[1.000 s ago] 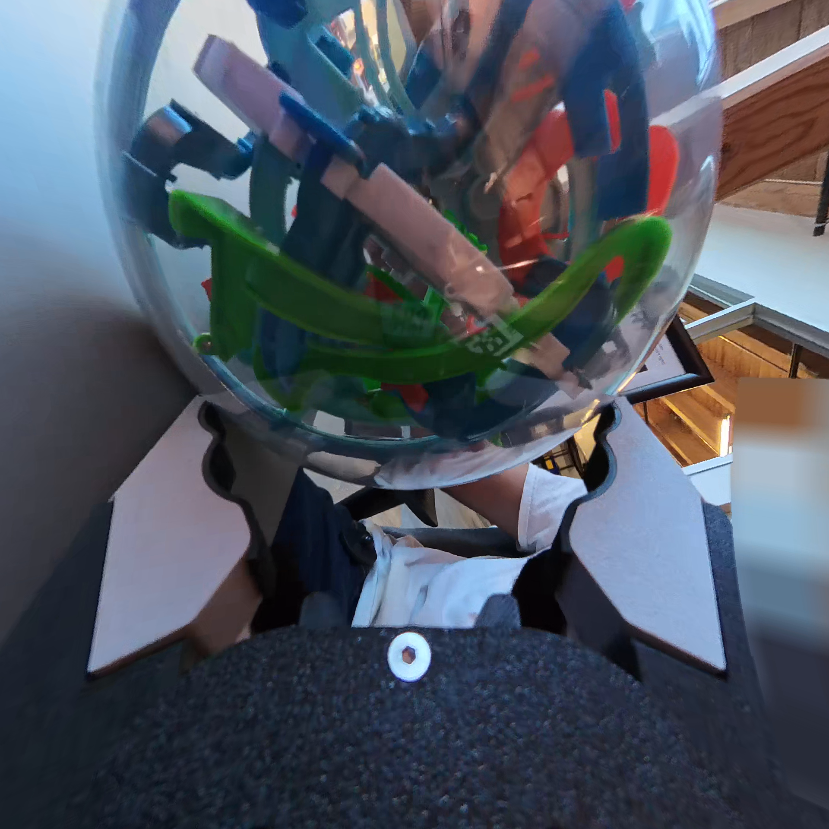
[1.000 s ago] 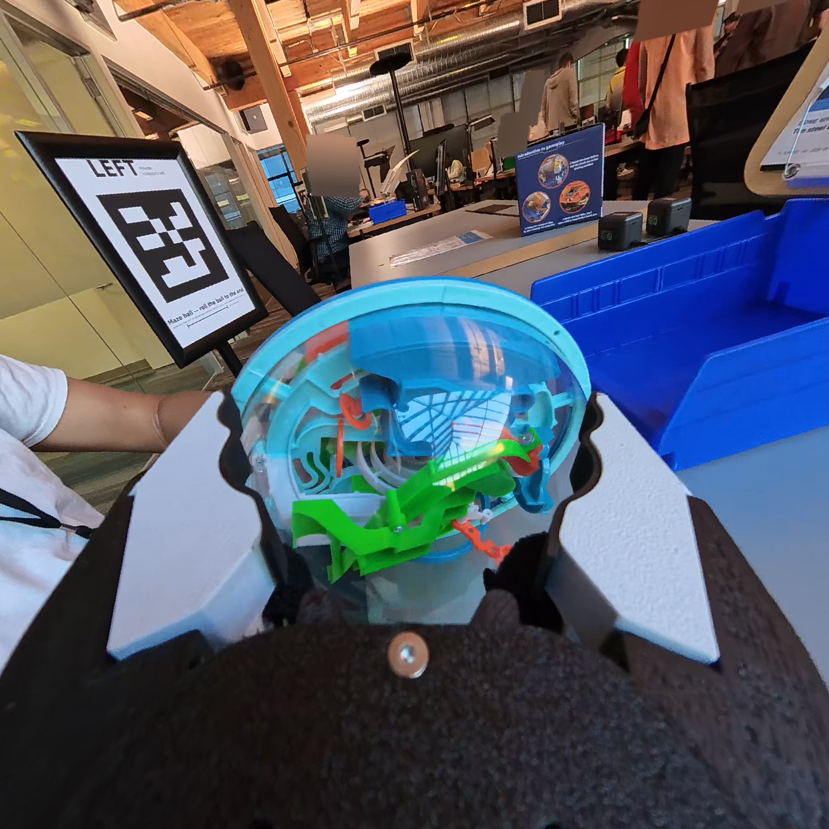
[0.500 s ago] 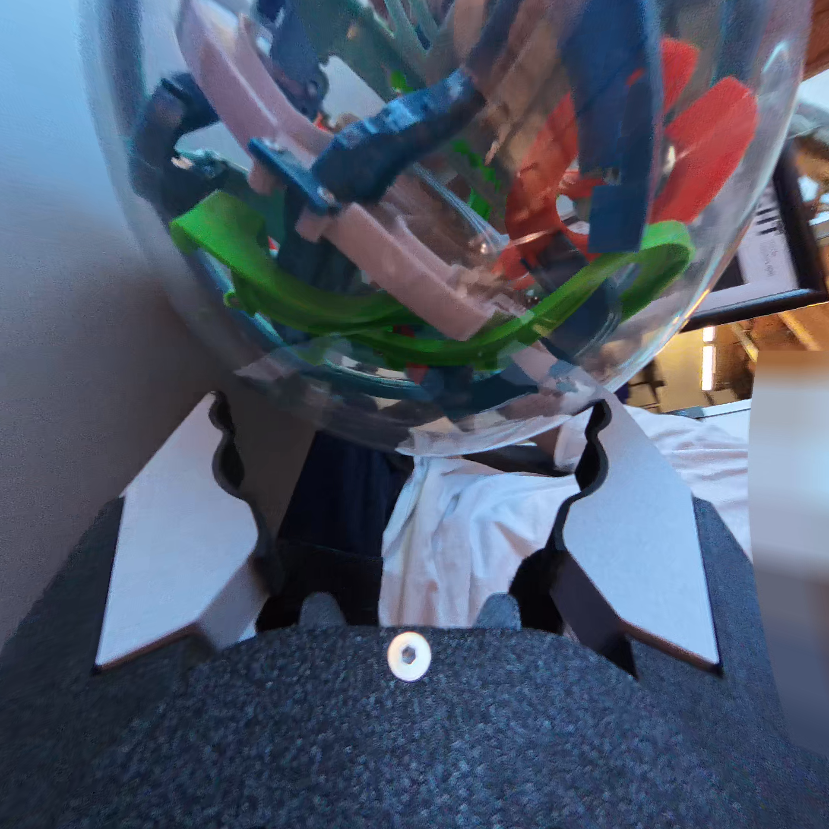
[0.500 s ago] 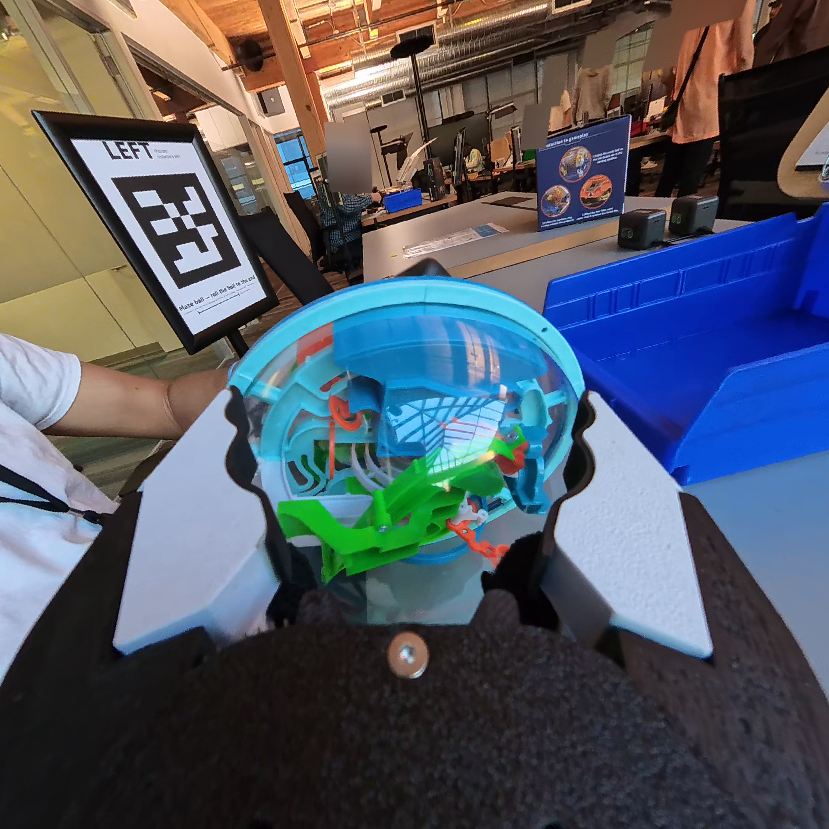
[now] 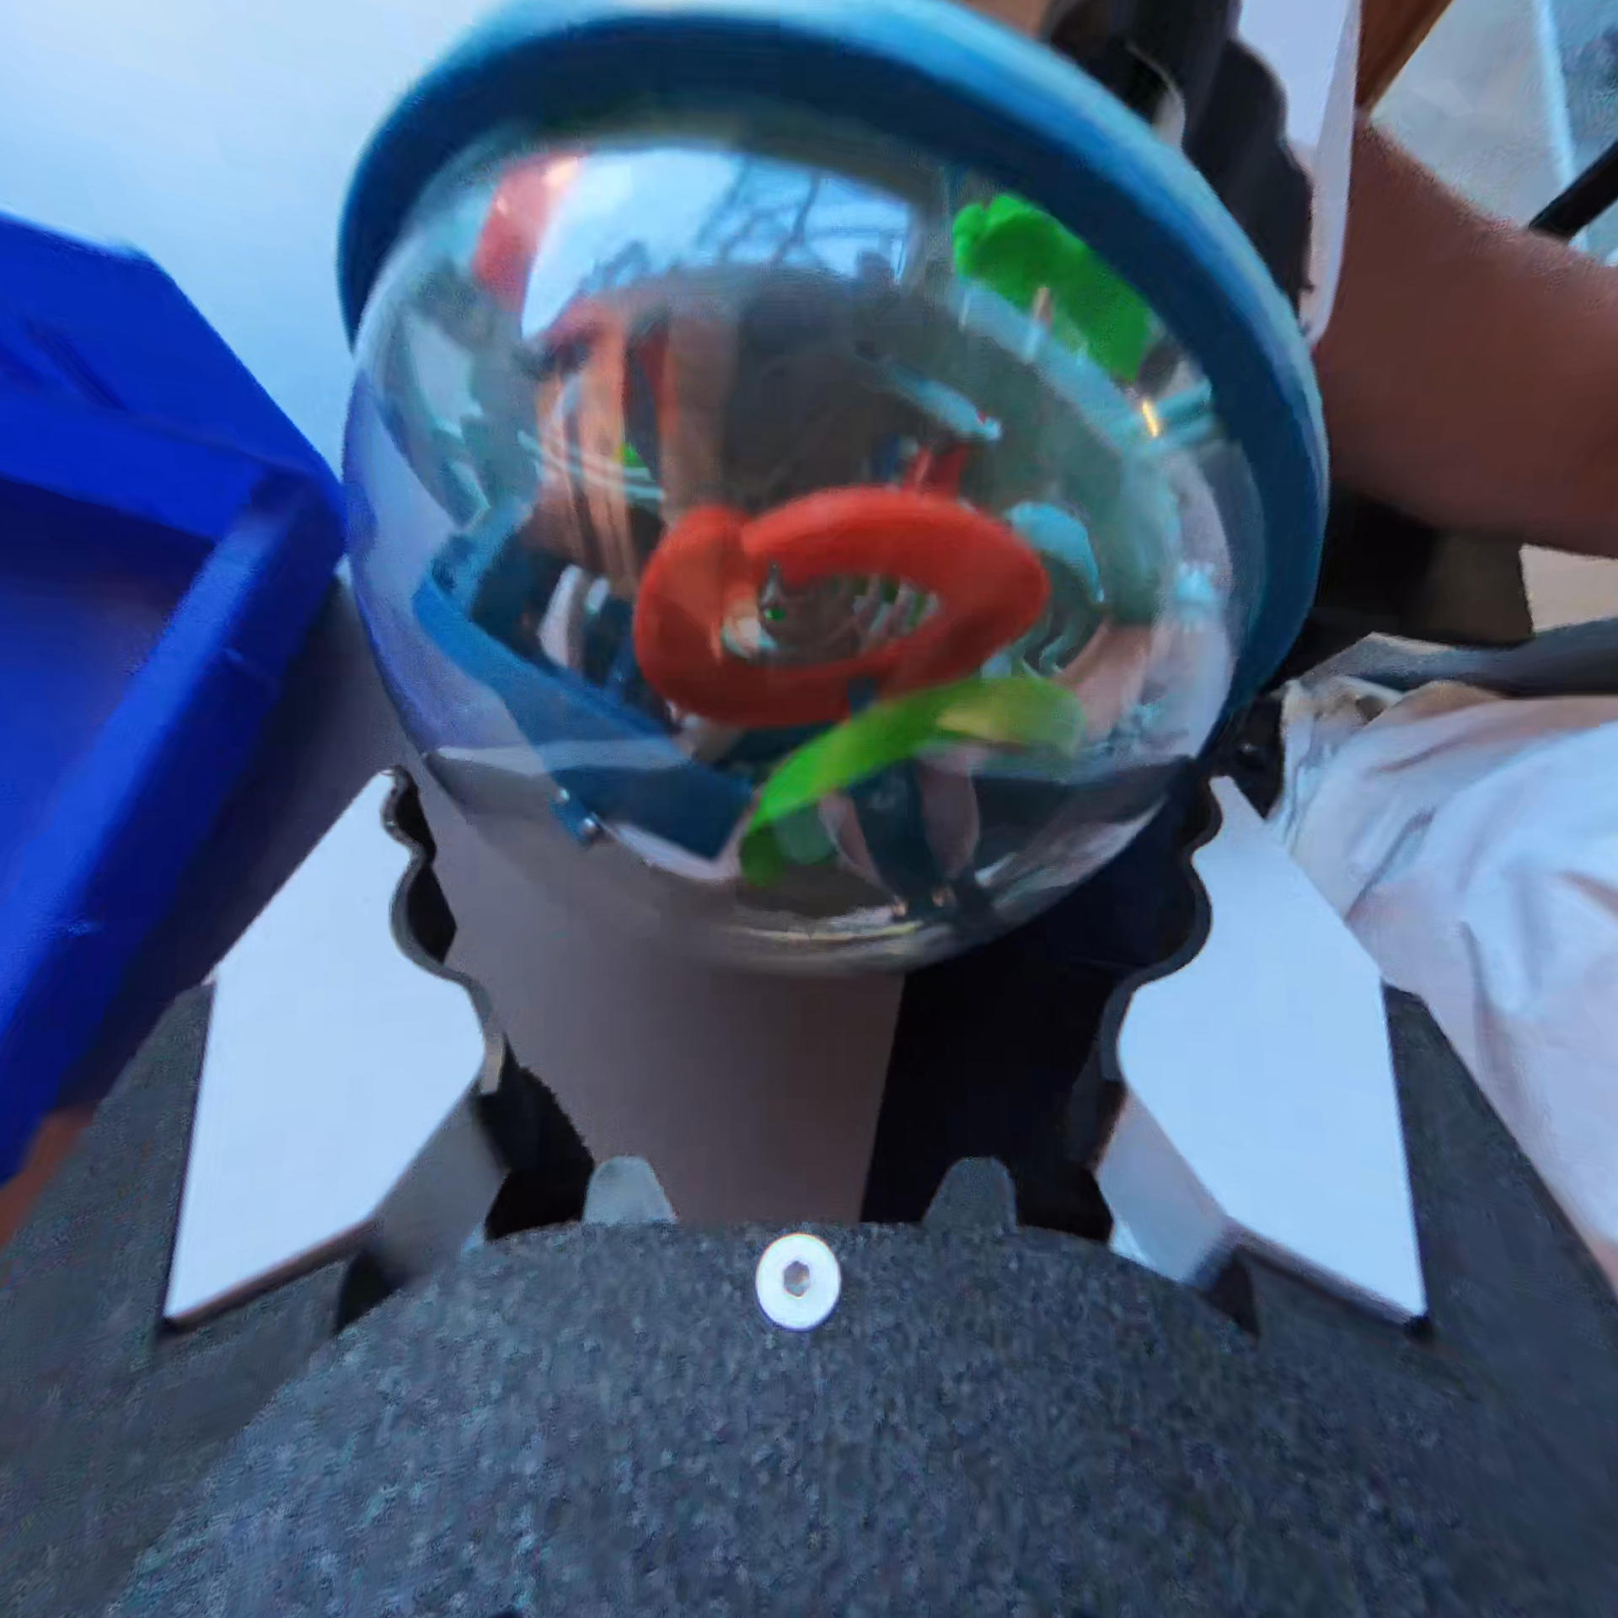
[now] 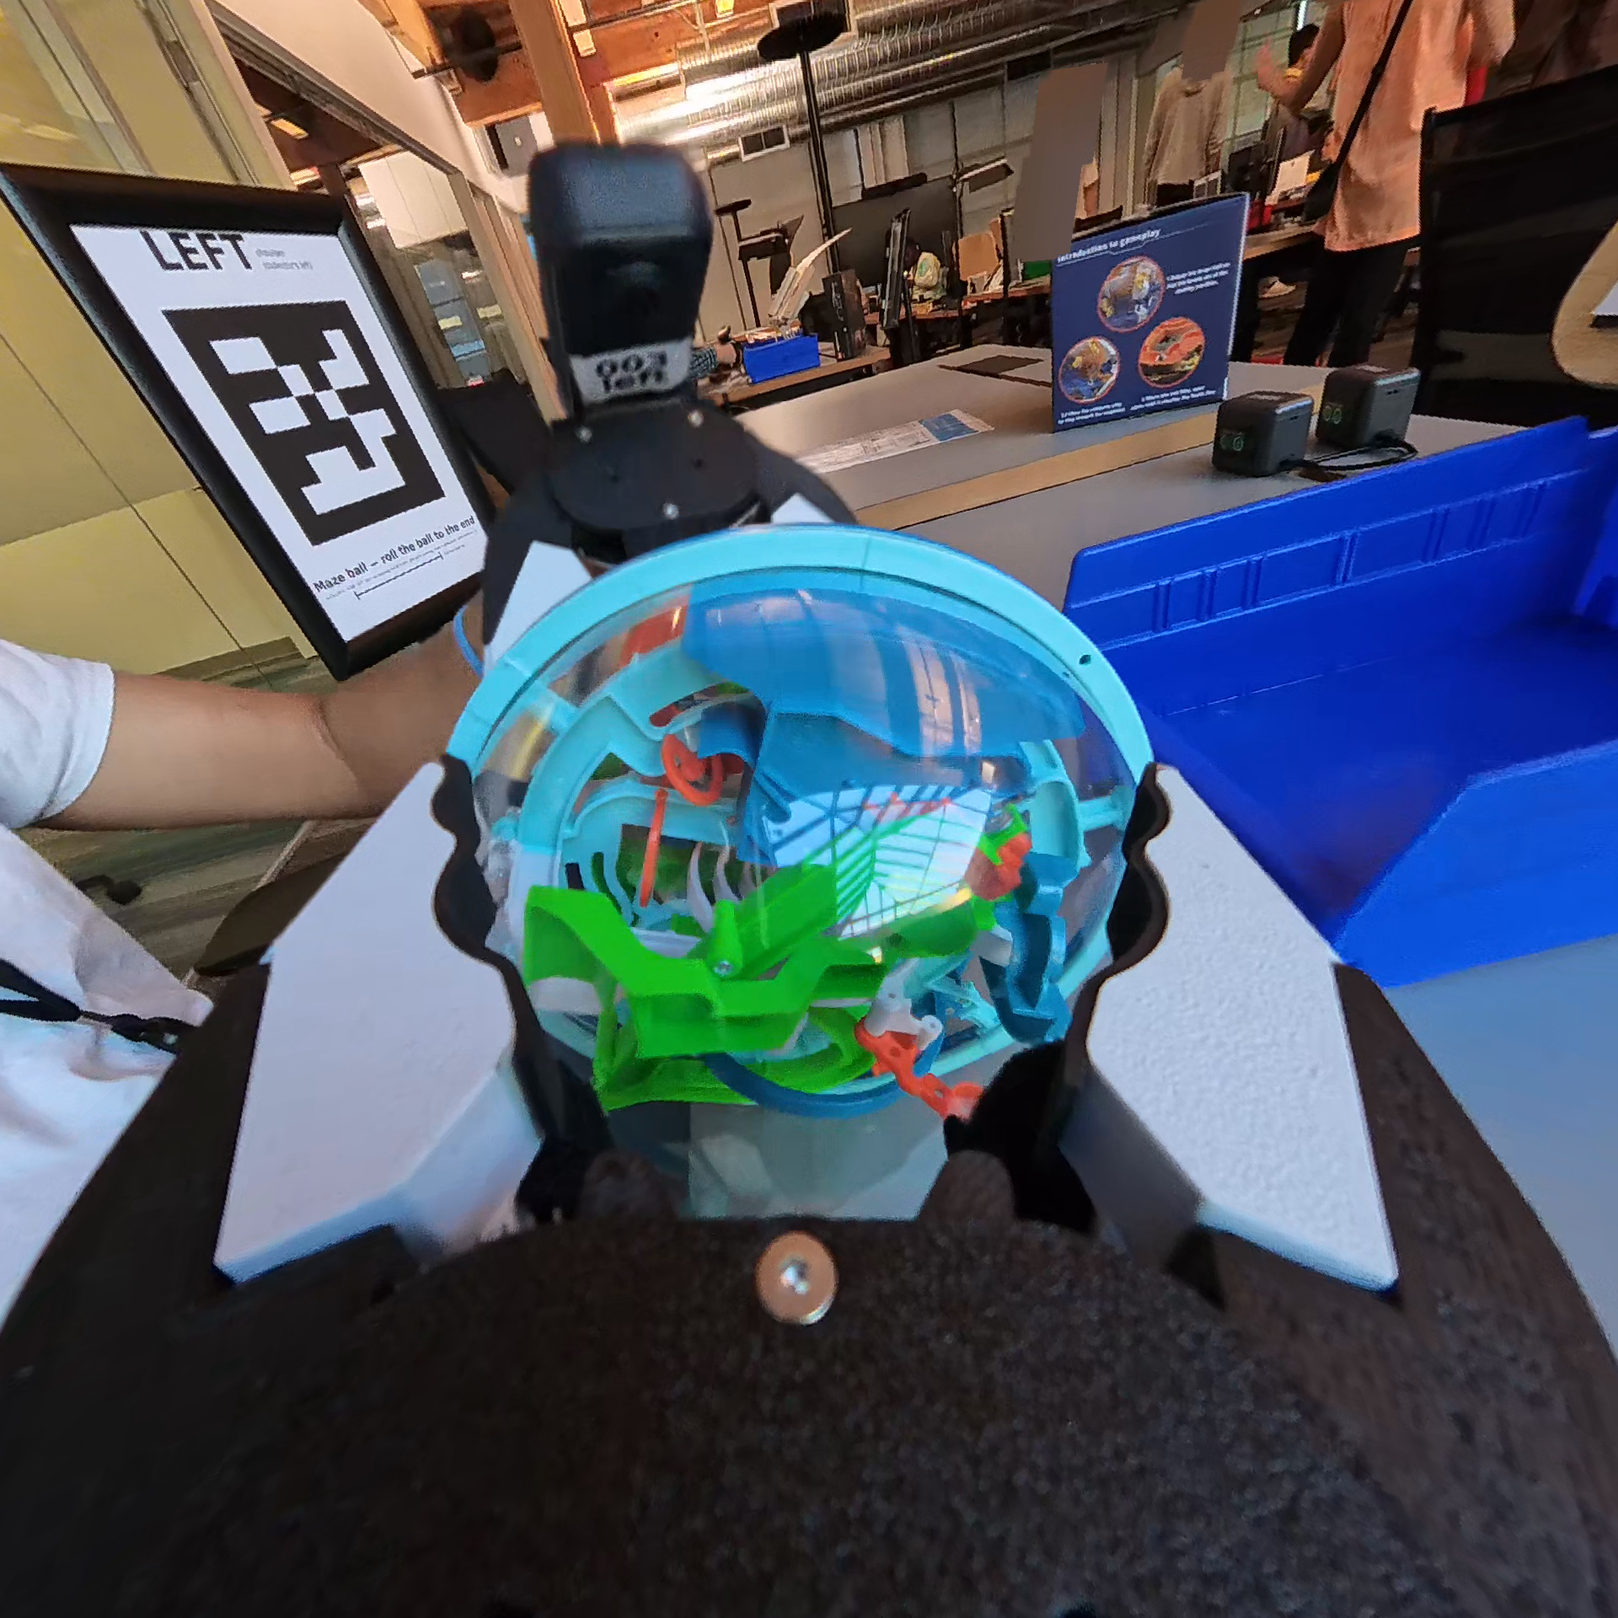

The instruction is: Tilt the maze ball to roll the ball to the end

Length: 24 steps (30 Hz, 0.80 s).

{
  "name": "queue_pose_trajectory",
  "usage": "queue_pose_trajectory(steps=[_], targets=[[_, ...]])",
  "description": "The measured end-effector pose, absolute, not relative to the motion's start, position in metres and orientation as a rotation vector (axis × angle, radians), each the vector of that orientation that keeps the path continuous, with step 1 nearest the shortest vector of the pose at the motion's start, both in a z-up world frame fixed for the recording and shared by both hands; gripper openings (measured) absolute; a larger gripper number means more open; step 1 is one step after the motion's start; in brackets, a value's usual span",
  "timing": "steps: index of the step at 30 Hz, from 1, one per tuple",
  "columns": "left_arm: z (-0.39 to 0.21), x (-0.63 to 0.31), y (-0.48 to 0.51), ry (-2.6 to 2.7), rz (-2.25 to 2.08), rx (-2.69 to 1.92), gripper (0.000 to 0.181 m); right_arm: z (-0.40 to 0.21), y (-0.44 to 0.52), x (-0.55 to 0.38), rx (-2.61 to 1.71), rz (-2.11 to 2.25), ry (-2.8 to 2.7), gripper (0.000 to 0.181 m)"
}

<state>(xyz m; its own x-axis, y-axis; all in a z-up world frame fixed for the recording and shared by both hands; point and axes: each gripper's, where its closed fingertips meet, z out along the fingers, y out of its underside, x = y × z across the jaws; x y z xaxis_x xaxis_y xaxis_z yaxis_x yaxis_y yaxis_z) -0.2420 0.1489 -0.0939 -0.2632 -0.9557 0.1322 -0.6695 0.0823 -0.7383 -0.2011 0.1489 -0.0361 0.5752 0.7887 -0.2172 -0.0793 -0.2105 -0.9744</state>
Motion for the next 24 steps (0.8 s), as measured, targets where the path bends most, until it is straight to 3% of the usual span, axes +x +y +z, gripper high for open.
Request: queue_pose_trajectory(steps=[9,18,24], targets=[[-0.099,-0.245,0.162,2.271,-1.056,-1.653,0.159,-0.041,0.160,-0.204,-1.617,0.859,-0.610,0.147],[-0.110,-0.247,0.164,2.089,-1.220,-1.791,0.154,-0.087,0.089,-0.179,-1.713,0.402,-0.543,0.154],[-0.107,-0.236,0.155,1.960,-1.298,-1.901,0.153,-0.109,0.110,-0.192,-1.753,0.271,-0.430,0.153]])
